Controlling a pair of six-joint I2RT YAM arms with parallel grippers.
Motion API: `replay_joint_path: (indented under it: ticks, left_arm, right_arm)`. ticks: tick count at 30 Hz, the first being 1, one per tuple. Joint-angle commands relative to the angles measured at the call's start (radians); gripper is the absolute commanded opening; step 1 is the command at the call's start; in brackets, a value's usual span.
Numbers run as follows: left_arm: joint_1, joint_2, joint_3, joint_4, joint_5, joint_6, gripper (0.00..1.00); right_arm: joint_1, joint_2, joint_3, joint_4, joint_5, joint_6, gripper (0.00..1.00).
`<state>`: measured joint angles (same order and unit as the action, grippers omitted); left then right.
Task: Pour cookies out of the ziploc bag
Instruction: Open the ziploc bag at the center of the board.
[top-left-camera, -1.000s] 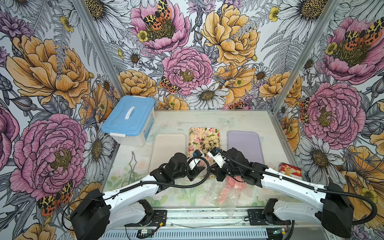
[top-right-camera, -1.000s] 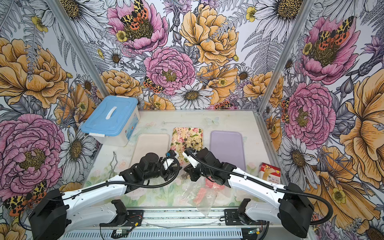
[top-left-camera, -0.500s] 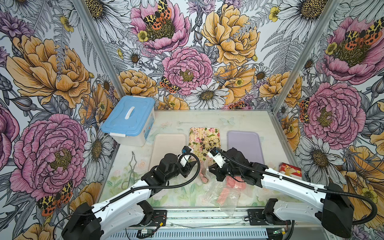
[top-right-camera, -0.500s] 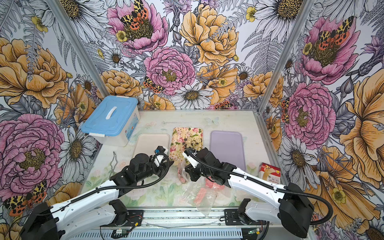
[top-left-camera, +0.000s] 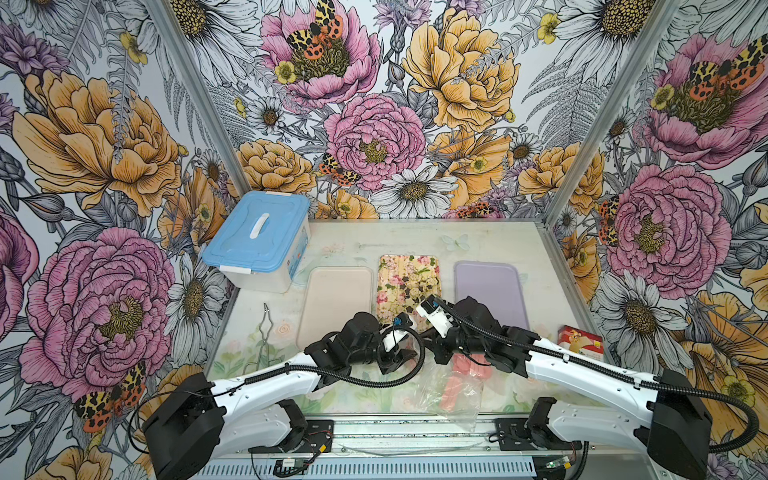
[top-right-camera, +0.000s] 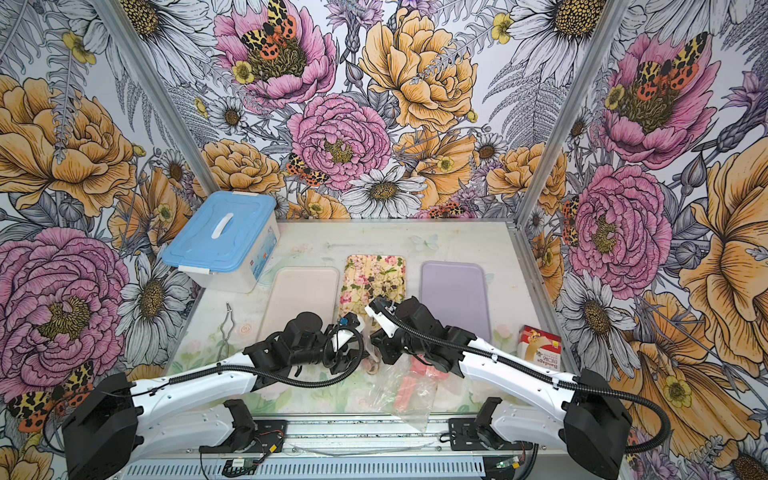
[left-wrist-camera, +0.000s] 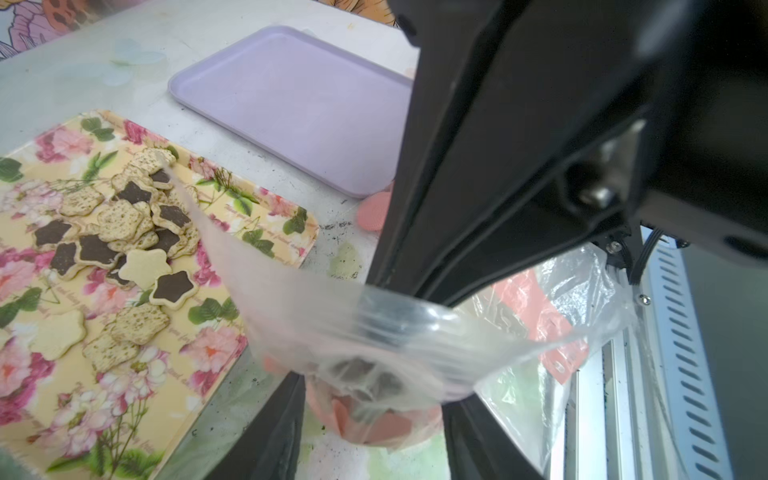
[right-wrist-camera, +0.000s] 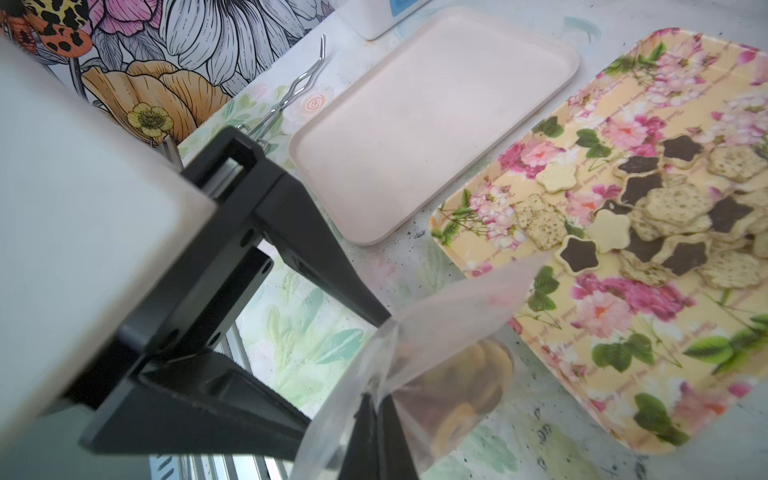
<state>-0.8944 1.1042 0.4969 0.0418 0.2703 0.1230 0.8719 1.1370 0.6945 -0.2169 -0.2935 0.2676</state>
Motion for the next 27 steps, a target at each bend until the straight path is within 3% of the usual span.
replay_joint_path:
  ticks: [1, 10, 18, 21, 27]
  left_arm:
    - [-0.010, -0.020, -0.004, 0.044, -0.021, 0.024, 0.55]
    - [-0.009, -0.007, 0.005, 0.033, -0.047, 0.027, 0.50]
    - [-0.007, -0.001, 0.012, 0.025, -0.053, 0.027, 0.10]
    - [-0.003, -0.003, 0.011, 0.017, -0.071, 0.025, 0.02]
    - [0.025, -0.019, 0.011, 0.000, -0.099, 0.005, 0.00]
  right_arm:
    - [0.012, -0.018, 0.007, 0.058, -0.033, -0.012, 0.00]
    - [0.024, -0.023, 0.005, 0.064, -0.049, -0.018, 0.00]
    - [0.029, -0.024, 0.005, 0.063, -0.028, -0.021, 0.00]
    - [0.027, -0.026, 0.004, 0.053, 0.015, -0.019, 0.00]
    - [0.014, -0.013, 0.020, -0.005, 0.135, -0.008, 0.00]
